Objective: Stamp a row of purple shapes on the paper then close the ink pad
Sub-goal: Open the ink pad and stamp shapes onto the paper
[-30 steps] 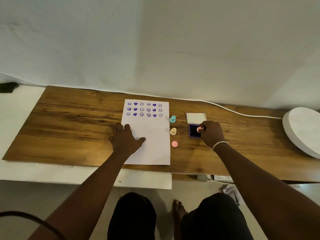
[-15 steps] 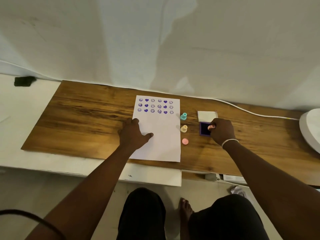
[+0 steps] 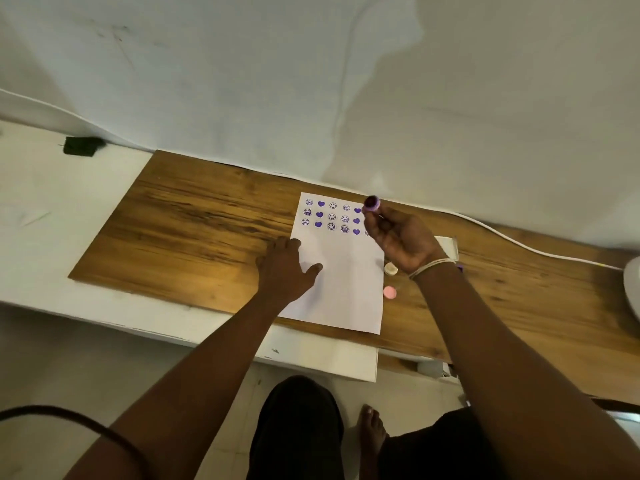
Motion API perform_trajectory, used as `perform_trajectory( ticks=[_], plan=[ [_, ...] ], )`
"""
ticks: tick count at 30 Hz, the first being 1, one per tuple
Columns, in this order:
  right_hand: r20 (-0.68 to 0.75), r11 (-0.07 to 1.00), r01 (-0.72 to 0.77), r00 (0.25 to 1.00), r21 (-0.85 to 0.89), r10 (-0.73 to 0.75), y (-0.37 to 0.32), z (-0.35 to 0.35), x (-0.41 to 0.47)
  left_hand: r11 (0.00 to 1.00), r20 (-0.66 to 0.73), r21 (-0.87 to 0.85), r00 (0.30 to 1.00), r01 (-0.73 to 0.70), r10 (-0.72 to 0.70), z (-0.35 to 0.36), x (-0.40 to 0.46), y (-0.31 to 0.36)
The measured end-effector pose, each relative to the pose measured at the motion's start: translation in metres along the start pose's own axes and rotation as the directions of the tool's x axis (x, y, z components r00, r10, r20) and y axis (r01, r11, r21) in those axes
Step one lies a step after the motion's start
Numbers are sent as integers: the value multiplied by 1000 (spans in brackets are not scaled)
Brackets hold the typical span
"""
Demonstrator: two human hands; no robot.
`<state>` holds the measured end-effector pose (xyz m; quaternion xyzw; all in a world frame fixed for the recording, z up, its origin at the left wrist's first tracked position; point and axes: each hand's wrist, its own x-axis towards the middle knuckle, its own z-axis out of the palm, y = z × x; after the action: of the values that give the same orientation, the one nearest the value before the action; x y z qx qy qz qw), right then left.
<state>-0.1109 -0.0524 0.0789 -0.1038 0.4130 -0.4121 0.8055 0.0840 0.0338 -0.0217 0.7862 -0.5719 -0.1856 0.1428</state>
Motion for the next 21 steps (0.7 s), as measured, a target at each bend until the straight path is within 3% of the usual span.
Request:
perform_trajectory(
  ticks=[5,8,9,10,11,13,14,16,21],
  plan=[
    [93,996,-86,992,-27,88,23,20,23,1000,80,-4,997,-11,12,-11,6,-10],
    [46,968,14,999,-251,-3,36,26,41,997,115,58,993,-40,33,-13,5,-10],
    [33,893,103,995,-438,-99,41,26,50,995,112,87,993,-52,42,-12,4,-9],
    [43,732,193,975,-654,-220,47,27,58,992,112,112,993,-60,47,-12,3,-9],
    [91,480,253,938,-840,-334,54,28,64,989,111,130,993,-65,51,-12,3,-9],
    [243,-29,258,858,-966,-452,67,34,73,987,121,144,991,-68,51,-12,4,-8],
    [300,-168,250,847,-954,-440,73,38,76,987,134,145,990,-69,49,-12,5,-9],
    [347,-291,246,858,-925,-379,83,43,83,986,151,153,987,-71,47,-12,6,-8],
    [338,-395,197,883,-897,-327,89,47,99,977,156,200,987,-74,42,-9,7,-9]
  ],
)
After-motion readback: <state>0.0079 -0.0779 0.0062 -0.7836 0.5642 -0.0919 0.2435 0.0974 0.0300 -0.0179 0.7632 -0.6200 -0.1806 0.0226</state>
